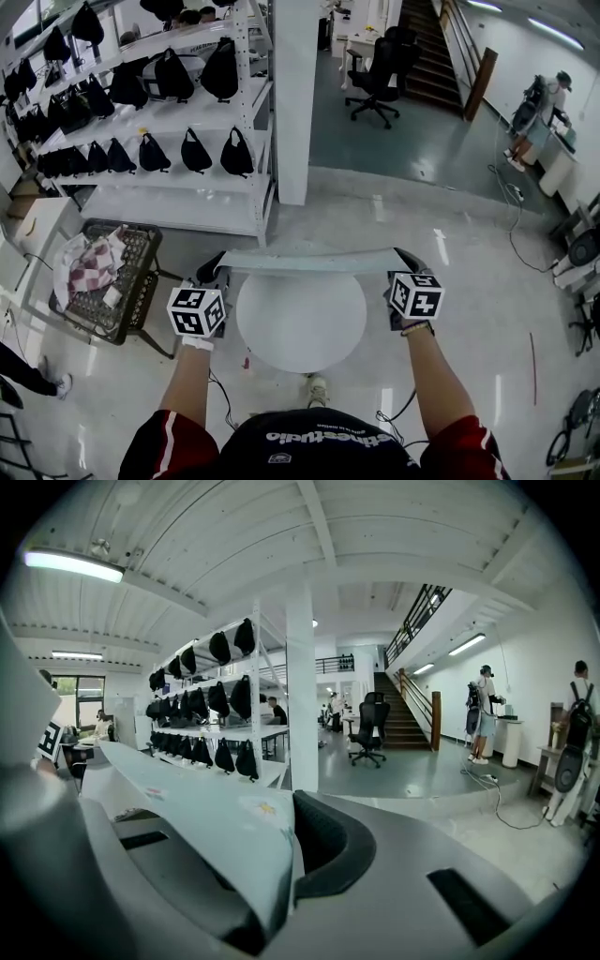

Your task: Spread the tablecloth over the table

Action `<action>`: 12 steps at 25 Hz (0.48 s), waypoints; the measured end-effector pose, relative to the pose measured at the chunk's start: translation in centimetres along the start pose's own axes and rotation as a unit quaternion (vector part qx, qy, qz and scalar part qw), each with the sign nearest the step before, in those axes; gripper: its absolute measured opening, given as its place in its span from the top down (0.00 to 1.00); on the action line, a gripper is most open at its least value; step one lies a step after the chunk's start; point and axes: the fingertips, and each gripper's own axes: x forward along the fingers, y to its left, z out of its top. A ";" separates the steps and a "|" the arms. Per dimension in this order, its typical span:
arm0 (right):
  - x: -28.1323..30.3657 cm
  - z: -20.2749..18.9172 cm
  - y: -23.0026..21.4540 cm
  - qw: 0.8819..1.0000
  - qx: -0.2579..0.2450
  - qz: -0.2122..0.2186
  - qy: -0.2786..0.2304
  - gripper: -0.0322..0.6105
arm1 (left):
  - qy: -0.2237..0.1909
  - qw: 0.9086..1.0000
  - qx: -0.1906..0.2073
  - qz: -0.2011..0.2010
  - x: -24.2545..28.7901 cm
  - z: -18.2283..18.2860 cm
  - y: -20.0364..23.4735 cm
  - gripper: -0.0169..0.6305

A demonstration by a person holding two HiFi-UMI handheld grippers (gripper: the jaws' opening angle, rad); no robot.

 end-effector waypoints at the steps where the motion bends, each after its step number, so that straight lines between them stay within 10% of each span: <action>1: -0.2 -0.7 0.0 1.000 0.003 0.000 0.002 0.90 | 0.004 1.000 0.000 -0.002 -0.3 -0.5 -0.2 0.93; 12: -1.7 -7.3 0.1 0.999 0.023 -0.007 0.047 0.90 | 0.044 0.999 0.005 -0.019 -3.1 -5.3 -2.3 0.93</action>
